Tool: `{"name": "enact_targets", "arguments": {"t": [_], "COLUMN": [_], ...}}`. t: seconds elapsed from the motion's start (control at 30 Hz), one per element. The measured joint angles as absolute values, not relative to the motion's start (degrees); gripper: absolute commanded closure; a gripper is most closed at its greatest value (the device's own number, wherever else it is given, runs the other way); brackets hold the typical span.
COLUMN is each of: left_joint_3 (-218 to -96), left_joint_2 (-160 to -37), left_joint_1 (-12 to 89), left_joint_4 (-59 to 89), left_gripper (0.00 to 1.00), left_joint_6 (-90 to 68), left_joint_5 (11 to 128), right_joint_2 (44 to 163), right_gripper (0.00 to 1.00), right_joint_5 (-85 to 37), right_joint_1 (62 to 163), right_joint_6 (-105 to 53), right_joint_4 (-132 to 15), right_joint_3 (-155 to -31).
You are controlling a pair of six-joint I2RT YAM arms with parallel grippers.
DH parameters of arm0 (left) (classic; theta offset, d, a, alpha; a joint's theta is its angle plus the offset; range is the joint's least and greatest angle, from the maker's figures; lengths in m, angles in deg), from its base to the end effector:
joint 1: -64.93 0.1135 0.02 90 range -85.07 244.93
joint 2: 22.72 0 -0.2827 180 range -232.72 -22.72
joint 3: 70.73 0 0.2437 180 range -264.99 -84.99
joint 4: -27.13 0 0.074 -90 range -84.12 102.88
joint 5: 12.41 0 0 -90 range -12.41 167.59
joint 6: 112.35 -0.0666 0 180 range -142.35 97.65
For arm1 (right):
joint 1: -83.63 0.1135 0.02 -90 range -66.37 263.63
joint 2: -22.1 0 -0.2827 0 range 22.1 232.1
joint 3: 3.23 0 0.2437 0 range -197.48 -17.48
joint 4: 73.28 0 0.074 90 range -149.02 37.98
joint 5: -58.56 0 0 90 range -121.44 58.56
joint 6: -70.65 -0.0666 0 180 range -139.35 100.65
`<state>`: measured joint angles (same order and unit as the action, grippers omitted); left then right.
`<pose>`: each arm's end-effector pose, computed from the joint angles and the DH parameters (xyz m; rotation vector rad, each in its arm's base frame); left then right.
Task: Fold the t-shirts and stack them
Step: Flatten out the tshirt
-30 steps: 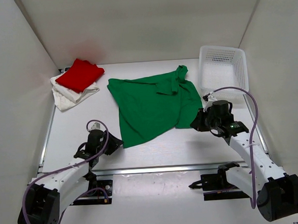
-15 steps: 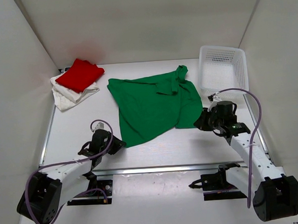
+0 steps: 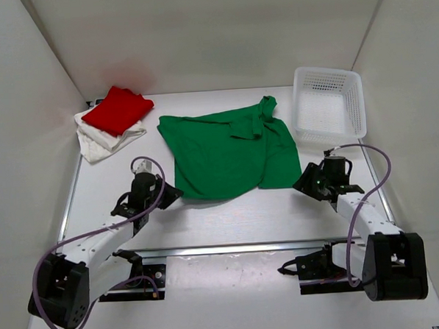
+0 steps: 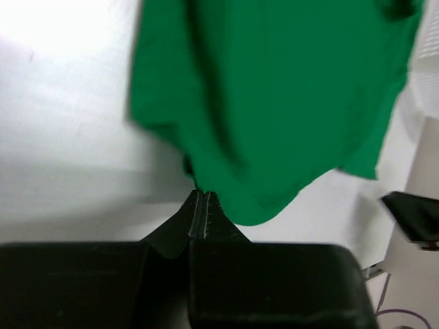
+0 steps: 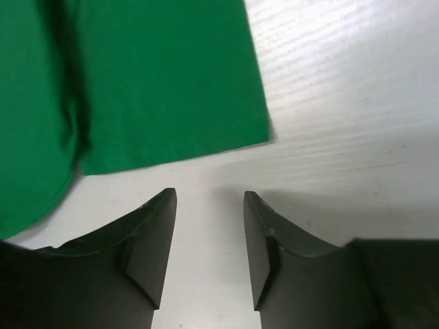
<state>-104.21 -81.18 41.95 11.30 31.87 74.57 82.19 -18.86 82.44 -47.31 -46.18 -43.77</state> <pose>0.1822 -0.0811 0.1597 -0.6185 2.3197 -0.7350 0.2044 0.0103 0.1759 0.5047 2.3607 0.4805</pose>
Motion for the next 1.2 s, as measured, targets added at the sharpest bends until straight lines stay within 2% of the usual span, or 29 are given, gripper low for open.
{"name": "enact_targets", "arguments": {"t": [0.3, 0.37, 0.63, 0.9, 1.07, 1.2], "left_joint_3": [-107.95, -107.84, -107.51, -107.51, -107.51, -107.56], "left_joint_2": [-79.89, -80.09, -81.46, -82.65, -82.69, -82.69], "left_joint_1": [44.77, 44.57, 44.46, 44.17, 44.07, 43.91], "left_joint_4": [10.4, 10.51, 11.3, 12.13, 12.43, 12.5], "left_gripper": [1.0, 1.0, 1.0, 1.0, 1.0, 1.0], "left_joint_6": [27.0, 26.91, 26.6, 26.65, 26.63, 26.58], "left_joint_5": [73.41, 72.97, 71.7, 70.92, 70.72, 70.72], "right_joint_2": [91.55, 92.23, 91.96, 91.9, 93.6, 95.29], "right_gripper": [0.58, 0.62, 0.67, 0.67, 0.75, 0.92], "right_joint_5": [-21.92, -22.47, -23.36, -24.13, -24.81, -25.09], "right_joint_1": [82.27, 81.94, 80.45, 80.63, 80.96, 80.94], "right_joint_6": [-52.84, -53.21, -53.67, -53.32, -52.51, -52.05], "right_joint_4": [-58.01, -59.47, -60.11, -59.87, -59.73, -59.36], "right_joint_3": [-41.47, -41.43, -40.68, -40.71, -41.93, -43.09]}}
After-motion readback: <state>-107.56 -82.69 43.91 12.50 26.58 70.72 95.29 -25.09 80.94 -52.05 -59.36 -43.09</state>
